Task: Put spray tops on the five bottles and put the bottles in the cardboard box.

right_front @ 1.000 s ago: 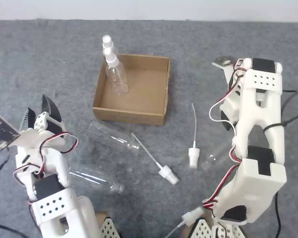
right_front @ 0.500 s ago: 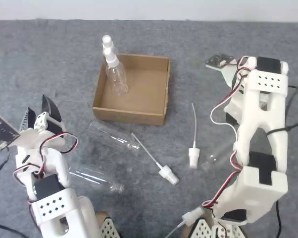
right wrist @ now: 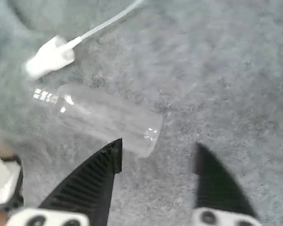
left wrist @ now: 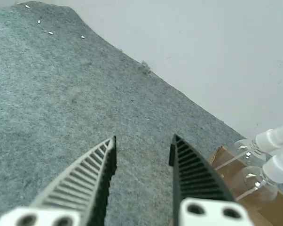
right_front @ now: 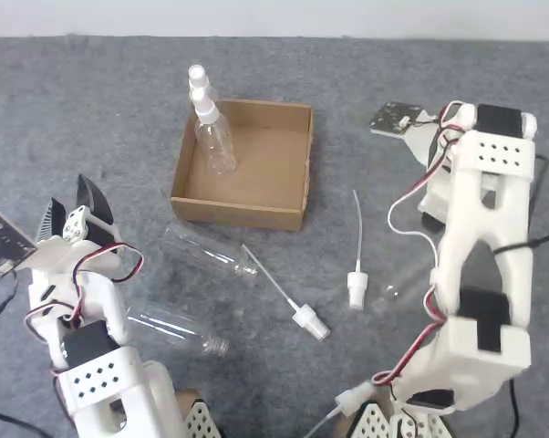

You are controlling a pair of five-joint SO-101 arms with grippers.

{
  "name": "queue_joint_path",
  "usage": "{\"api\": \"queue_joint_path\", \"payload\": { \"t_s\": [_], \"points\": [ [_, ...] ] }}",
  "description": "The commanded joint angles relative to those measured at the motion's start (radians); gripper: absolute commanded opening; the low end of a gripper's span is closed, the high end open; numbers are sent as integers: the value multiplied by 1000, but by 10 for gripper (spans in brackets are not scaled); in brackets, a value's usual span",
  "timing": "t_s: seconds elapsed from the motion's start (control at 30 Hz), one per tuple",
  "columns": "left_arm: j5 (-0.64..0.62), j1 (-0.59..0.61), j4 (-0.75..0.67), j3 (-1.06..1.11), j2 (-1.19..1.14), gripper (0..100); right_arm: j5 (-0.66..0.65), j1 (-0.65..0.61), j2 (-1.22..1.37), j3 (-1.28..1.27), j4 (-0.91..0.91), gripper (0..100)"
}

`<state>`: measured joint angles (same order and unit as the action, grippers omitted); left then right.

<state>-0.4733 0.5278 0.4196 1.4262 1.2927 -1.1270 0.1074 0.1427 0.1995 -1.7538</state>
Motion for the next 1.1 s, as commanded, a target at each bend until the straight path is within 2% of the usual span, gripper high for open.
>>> {"api": "queue_joint_path", "payload": {
  "t_s": [0.0, 0.2, 0.5, 0.83, 0.97, 1.07],
  "points": [
    [14, 2, -38, -10, 14, 177, -176, 2, -188, -147, -39, 367],
    [14, 0, -38, -10, 14, 177, -356, -22, -363, -390, -30, 374],
    [14, 2, -38, -10, 14, 177, -446, -99, -437, -687, 194, 374],
    [14, 2, -38, -10, 14, 177, -460, -108, -437, -916, 437, 373],
    [14, 2, -38, -10, 14, 177, -456, -102, -437, -964, 483, 371],
    [14, 2, -38, -10, 14, 177, -454, -105, -438, -970, 478, 307]
  ]
}}
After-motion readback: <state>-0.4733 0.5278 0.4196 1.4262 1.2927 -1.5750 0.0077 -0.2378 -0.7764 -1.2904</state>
